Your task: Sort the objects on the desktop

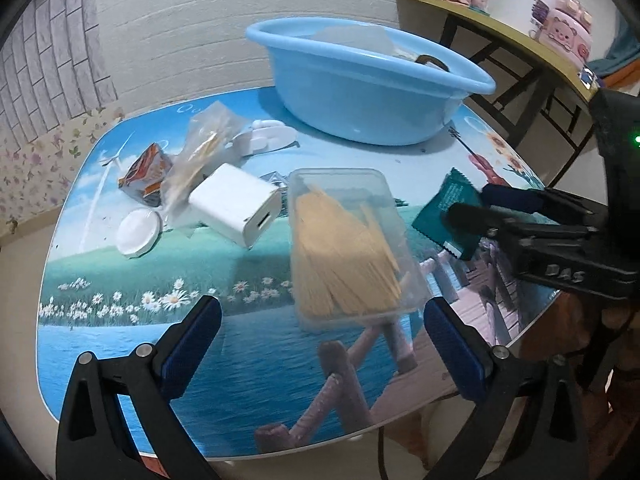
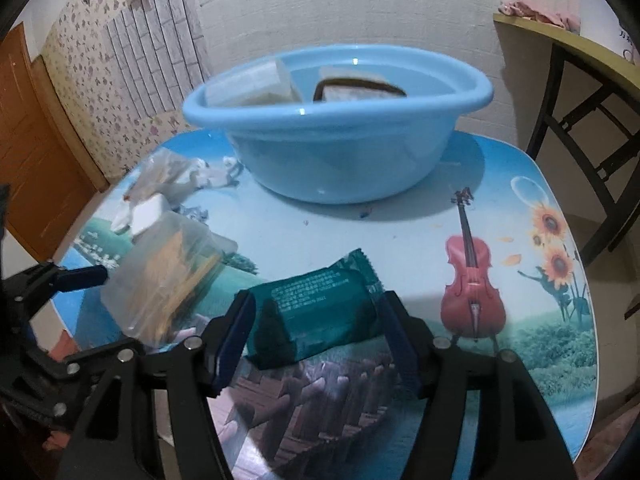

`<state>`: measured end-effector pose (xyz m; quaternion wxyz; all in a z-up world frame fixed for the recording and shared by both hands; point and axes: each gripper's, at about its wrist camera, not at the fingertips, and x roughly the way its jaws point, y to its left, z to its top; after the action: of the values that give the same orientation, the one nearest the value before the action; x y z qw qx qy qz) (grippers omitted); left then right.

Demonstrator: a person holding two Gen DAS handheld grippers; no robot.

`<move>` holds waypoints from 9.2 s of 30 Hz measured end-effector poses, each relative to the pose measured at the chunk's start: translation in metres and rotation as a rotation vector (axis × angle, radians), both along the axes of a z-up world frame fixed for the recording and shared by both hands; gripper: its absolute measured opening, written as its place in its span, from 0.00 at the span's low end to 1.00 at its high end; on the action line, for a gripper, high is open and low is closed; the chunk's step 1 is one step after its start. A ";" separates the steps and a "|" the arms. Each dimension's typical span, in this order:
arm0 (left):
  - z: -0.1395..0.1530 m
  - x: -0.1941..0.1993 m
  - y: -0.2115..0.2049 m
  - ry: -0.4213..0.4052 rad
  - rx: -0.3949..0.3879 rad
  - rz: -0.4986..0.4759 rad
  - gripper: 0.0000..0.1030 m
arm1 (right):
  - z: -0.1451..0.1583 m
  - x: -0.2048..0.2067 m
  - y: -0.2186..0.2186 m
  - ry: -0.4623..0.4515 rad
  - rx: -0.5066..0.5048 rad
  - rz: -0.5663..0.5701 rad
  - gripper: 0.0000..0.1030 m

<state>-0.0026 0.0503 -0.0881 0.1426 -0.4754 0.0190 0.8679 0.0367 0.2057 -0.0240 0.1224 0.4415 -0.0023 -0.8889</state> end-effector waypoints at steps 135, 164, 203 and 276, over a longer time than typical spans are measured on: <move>0.116 -0.138 0.056 0.272 -0.015 -0.051 0.58 | 0.099 -0.077 0.052 0.305 -0.130 0.068 0.42; 0.104 -0.133 0.029 0.249 -0.055 0.032 0.98 | 0.082 -0.081 0.035 0.216 -0.064 0.043 0.54; 0.069 -0.039 -0.044 0.141 -0.111 0.137 0.99 | 0.054 -0.005 0.010 0.062 -0.036 -0.068 0.62; 0.000 -0.031 -0.069 0.095 -0.039 0.065 0.36 | 0.006 -0.004 -0.086 -0.010 -0.033 0.241 0.38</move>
<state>-0.0336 -0.0190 -0.0882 0.1042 -0.4366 0.0273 0.8932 0.0323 0.1198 -0.0179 0.2356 0.4410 0.0353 -0.8653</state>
